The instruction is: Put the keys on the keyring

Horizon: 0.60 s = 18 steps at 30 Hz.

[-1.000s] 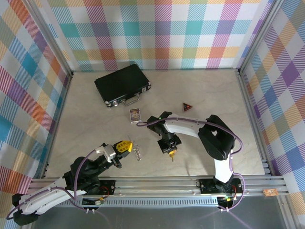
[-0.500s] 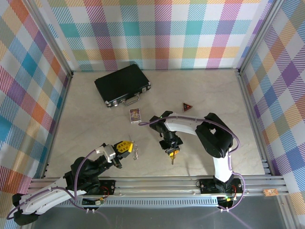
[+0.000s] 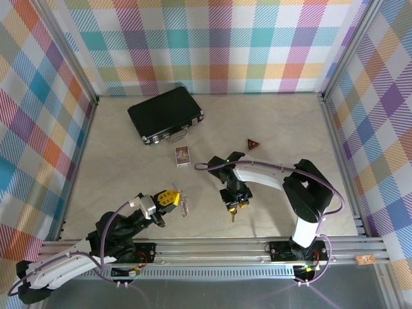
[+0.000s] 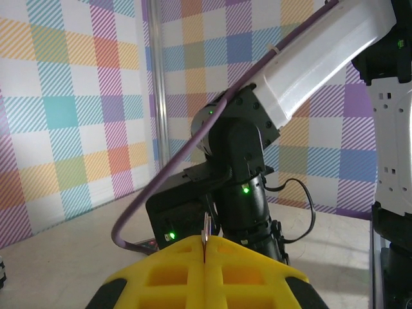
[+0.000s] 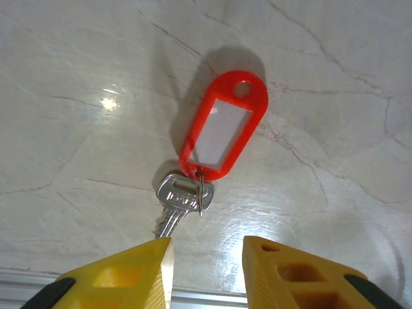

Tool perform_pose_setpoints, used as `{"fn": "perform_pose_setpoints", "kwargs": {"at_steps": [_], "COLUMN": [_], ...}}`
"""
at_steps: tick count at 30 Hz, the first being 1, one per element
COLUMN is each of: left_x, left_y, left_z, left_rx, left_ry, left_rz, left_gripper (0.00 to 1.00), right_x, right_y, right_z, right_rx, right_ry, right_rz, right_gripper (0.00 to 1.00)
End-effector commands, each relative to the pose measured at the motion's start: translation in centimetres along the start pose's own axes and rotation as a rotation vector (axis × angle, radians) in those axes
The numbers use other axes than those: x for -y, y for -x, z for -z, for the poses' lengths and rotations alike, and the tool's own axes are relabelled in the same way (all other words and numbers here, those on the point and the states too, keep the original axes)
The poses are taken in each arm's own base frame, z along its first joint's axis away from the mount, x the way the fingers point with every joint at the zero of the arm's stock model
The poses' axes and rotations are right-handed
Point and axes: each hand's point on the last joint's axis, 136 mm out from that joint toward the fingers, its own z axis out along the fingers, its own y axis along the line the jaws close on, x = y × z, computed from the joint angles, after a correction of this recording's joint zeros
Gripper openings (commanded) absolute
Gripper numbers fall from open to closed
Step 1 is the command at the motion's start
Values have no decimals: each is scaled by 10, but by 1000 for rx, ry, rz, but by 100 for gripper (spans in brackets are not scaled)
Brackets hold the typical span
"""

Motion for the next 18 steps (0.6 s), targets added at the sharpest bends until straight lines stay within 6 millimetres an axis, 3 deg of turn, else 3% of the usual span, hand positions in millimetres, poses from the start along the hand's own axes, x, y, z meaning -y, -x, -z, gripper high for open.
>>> {"fn": "perform_pose_setpoints", "kwargs": {"at_steps": [1, 7, 18], "left_x": [3, 4, 5], "left_y": [11, 11, 13], "left_z": [1, 1, 2], "left_rx": [55, 56, 66], "left_ry": [-18, -23, -27], "left_rz": [16, 16, 16], "left_gripper": [0, 0, 0], "right_x": [-10, -10, -4], "right_y": [2, 9, 12], "right_z": [-5, -11, -12], "right_rx": [23, 36, 47], "right_ry": [40, 29, -15], "right_rz": [-50, -48, -46], "right_gripper": [31, 21, 21]}}
